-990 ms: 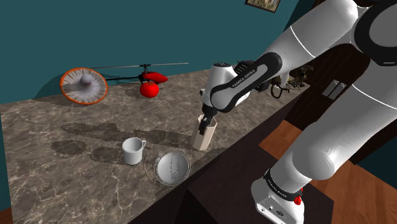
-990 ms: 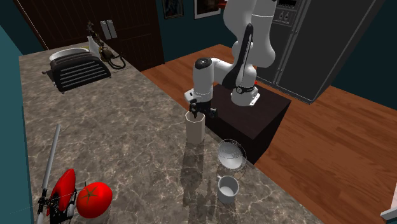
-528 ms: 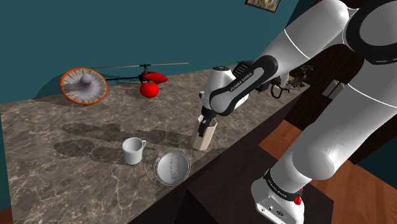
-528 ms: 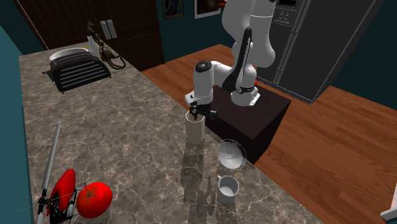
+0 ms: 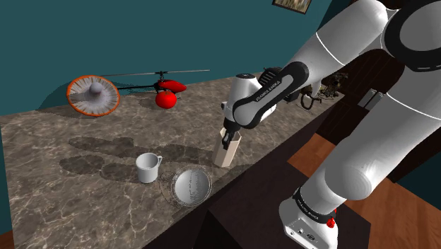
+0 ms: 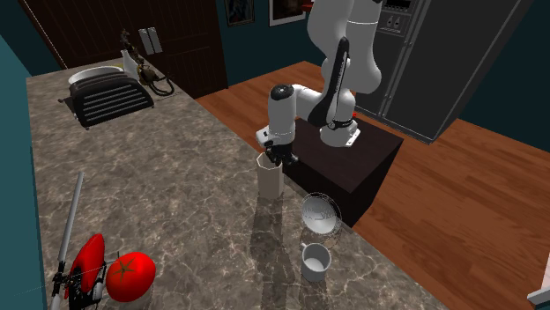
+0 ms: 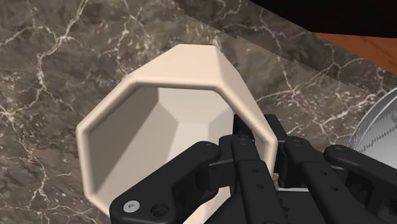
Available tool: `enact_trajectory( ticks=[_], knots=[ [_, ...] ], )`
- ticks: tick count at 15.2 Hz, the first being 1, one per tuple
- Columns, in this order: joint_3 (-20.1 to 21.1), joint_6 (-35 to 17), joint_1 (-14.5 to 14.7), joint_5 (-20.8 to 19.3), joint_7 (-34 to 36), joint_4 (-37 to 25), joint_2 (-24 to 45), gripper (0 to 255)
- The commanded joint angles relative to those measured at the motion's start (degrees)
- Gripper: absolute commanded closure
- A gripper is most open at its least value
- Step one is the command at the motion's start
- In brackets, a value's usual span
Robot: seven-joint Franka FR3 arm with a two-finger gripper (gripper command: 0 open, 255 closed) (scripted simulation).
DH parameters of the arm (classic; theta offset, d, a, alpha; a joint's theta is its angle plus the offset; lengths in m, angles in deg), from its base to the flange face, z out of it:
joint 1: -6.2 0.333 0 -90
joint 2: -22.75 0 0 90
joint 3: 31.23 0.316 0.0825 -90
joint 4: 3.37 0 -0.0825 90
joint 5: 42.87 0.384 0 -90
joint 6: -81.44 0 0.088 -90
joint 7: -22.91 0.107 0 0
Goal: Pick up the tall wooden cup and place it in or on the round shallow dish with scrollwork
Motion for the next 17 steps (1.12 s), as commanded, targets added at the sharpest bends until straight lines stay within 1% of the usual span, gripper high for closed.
enact_trajectory(
  ticks=[1, 4, 17],
  knots=[
    [0.0, 0.0, 0.0, 0.0, 0.0, 0.0, 0.0, 255],
    [0.0, 0.0, 0.0, 0.0, 0.0, 0.0, 0.1, 255],
    [-0.1, 12.4, 0.3, 1.5, -1.2, -1.5, -10.9, 255]
  ],
)
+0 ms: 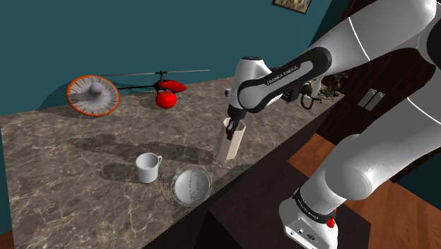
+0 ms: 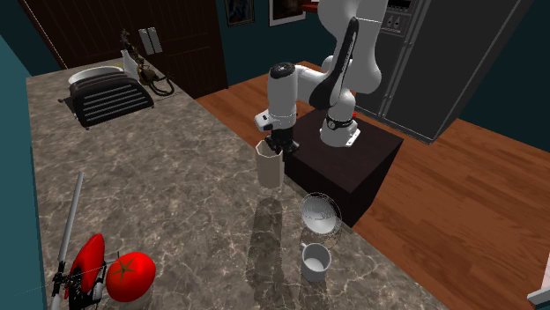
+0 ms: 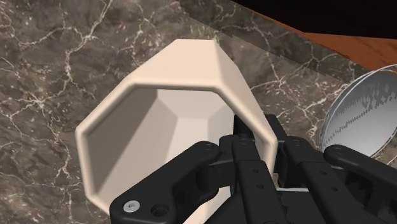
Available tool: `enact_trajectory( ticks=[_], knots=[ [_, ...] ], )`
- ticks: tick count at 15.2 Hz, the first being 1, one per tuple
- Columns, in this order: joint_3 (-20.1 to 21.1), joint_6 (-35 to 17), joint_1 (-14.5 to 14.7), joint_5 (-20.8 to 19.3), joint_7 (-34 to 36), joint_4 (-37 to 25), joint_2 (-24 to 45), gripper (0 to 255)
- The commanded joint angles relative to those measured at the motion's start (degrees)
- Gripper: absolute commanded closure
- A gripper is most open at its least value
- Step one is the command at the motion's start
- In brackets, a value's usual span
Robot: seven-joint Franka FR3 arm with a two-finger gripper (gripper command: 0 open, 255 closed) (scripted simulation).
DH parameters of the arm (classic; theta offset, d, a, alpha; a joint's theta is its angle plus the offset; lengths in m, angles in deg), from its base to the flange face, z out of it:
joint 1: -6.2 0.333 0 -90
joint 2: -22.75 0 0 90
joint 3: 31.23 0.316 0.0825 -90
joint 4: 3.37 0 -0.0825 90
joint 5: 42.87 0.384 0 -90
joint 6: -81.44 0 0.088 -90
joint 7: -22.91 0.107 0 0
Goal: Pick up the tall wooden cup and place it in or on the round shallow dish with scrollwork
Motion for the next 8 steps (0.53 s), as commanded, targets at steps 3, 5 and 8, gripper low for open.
enact_trajectory(
  ticks=[3, 5, 8],
  knots=[
    [0.0, 3.8, 0.1, 0.3, -0.2, -1.0, -2.9, 255],
    [0.0, 5.7, 0.2, 0.4, -0.3, -1.5, -4.2, 255],
    [-0.1, 8.5, 0.2, 0.5, -0.4, -2.5, -6.1, 255]
  ],
)
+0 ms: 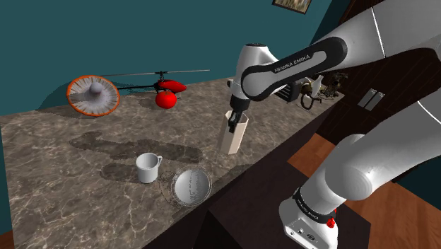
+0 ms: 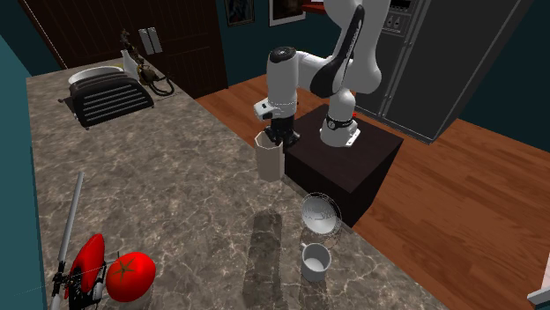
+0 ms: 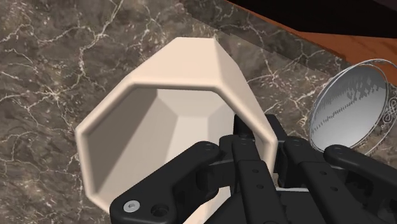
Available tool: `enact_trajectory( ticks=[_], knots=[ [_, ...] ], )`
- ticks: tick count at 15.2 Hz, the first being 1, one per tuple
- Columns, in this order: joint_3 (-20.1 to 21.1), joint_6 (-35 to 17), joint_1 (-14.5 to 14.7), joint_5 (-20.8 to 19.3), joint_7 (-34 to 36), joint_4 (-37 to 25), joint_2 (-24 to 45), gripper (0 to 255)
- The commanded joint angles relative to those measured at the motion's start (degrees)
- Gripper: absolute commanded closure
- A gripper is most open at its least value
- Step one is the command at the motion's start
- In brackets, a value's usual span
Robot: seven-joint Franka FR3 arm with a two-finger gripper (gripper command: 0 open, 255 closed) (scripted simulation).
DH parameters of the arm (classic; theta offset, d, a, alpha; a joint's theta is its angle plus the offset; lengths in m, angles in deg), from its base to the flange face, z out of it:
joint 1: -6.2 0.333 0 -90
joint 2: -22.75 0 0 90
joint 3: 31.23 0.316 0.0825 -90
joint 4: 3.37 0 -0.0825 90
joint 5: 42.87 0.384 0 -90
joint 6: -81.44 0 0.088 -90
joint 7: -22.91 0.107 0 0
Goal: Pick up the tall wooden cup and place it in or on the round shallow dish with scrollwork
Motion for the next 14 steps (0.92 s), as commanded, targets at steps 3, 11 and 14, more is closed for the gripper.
enact_trajectory(
  ticks=[3, 11, 14],
  knots=[
    [1.0, 3.5, 0.9, 0.7, 1.3, -0.9, -2.6, 255],
    [8.9, 8.6, 7.1, 5.1, 12.3, -3.9, -4.8, 255],
    [11.8, 10.4, 9.2, 6.4, 16.5, -6.2, -4.4, 255]
  ],
)
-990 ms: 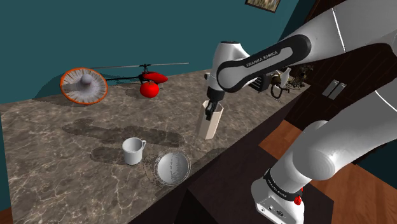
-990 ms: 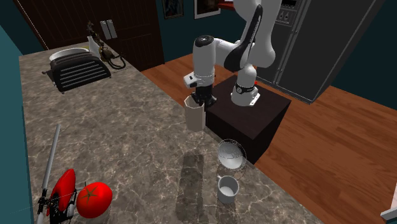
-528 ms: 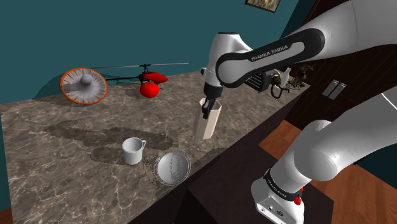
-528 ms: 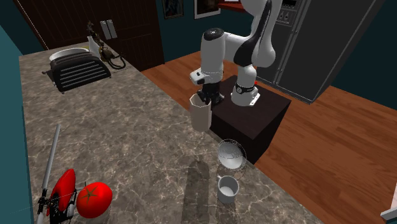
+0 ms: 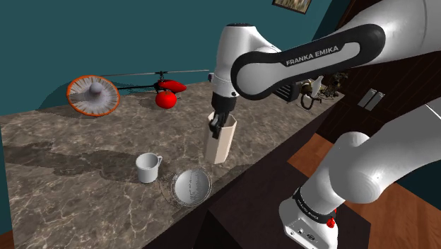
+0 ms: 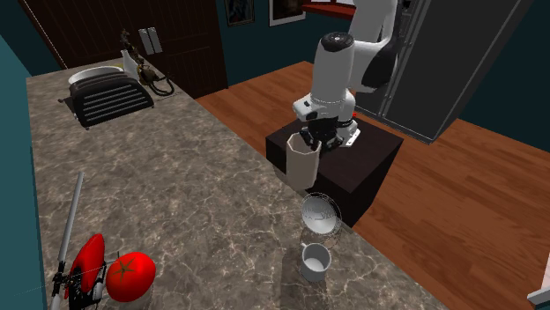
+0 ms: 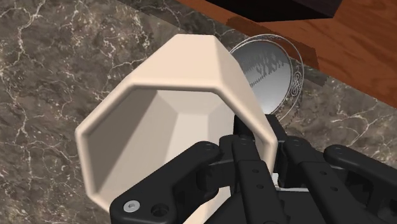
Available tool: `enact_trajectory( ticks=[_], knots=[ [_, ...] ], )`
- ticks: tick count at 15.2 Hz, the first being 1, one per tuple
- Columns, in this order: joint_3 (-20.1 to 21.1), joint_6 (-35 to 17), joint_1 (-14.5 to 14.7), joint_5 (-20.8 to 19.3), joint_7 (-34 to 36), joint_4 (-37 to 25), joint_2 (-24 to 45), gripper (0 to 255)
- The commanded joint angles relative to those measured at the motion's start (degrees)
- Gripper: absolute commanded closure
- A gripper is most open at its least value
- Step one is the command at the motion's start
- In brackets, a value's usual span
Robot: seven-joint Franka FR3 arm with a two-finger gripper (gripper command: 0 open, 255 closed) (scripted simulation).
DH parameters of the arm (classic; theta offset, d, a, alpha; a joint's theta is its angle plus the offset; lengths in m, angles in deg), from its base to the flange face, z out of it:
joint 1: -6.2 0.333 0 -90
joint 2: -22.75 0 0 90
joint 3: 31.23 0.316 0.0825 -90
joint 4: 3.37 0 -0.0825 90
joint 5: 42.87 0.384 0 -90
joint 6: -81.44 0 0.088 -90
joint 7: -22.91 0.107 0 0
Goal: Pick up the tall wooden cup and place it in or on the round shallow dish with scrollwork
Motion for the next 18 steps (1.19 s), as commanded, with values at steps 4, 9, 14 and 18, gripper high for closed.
enact_trajectory(
  ticks=[4, 9, 14, 18],
  knots=[
    [4.7, 2.8, 2.9, 1.6, 7.0, -4.8, 1.8, 255],
    [6.9, 2.2, 4.0, 1.8, 10.2, -6.4, 3.8, 255],
    [7.4, -2.1, 3.8, 1.5, 10.6, -4.3, 6.0, 255],
    [7.8, -5.6, 3.7, 1.0, 11.0, -2.8, 8.0, 255]
  ],
)
